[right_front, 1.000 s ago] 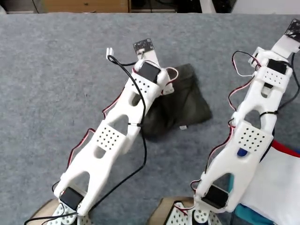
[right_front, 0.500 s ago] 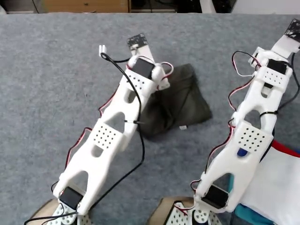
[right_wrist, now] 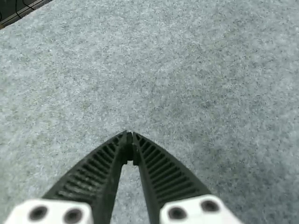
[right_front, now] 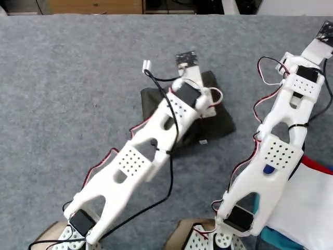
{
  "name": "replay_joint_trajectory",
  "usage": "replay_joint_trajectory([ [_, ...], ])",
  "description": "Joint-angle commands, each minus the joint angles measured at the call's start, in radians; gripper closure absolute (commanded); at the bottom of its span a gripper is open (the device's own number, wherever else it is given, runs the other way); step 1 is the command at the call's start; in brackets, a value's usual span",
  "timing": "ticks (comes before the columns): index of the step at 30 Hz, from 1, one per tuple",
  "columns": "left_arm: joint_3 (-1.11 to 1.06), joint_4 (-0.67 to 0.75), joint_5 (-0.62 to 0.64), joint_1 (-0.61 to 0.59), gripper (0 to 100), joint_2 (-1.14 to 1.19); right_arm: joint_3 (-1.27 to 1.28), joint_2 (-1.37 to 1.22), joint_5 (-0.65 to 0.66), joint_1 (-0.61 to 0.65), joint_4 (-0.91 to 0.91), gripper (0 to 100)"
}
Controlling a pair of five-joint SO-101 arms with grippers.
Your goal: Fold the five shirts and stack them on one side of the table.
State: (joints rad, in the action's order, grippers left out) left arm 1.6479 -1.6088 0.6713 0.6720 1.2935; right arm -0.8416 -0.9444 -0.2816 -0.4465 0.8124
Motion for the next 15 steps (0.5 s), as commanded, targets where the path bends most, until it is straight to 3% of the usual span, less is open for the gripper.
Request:
replay_joint_trajectory([
  [1, 0.026, 0.009, 0.005, 0.071, 98, -0.085, -0.047, 0.007, -0.012, -0.013, -0.025, 99.0],
  [7, 0.025, -0.035, 0.005, 0.086, 98, -0.199, -0.047, 0.005, -0.014, -0.016, -0.025, 99.0],
  [15, 0.018, -0.107, 0.0, -0.189, 98, -0.242, -0.047, 0.005, -0.014, -0.015, -0.026, 99.0],
])
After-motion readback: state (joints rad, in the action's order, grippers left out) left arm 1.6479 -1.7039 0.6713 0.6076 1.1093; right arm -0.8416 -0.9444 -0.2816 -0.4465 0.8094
